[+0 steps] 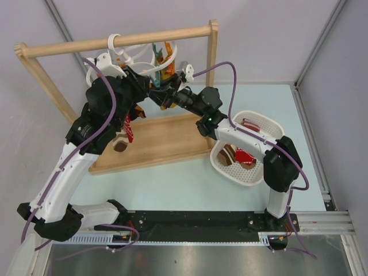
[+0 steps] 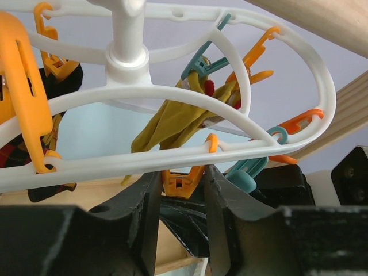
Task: Clip the socks to the hanger
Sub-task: Open the clamp at the hanger.
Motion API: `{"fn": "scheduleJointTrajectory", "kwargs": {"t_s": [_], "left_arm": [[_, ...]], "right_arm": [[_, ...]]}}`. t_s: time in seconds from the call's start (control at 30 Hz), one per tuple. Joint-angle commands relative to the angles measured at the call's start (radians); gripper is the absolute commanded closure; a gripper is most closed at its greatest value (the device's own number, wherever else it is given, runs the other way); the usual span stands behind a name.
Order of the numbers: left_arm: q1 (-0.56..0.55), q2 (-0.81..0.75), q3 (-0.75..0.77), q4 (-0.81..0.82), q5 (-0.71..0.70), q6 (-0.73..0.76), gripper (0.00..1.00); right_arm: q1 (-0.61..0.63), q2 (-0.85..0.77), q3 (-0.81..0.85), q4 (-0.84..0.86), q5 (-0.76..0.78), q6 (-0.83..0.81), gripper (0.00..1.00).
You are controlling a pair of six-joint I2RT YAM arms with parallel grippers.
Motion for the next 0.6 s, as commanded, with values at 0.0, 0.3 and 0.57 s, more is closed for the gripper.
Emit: {"fn": "scheduleJointTrajectory", "kwargs": {"t_s": [0.0,0.3,0.57], "left_arm": [[0.007,-0.011,-0.007,0.130,-0.028,0.007,0.72],[0.007,-0.030,-0.056,0.159,-0.050,0.054,0.81],[0.007,-0.045,-0.097,0.196,-0.048,0.125,0.83]], "right_arm": [[0.008,-0.049,-0.028,0.014,0.023,-0.009,0.70],[-0.016,-0.154,-0.157,-0.116,0.123,-0.036,0.32],[-0.028,-0.355,-0.244,-0.550,0.310,-0.099,0.21]]}}
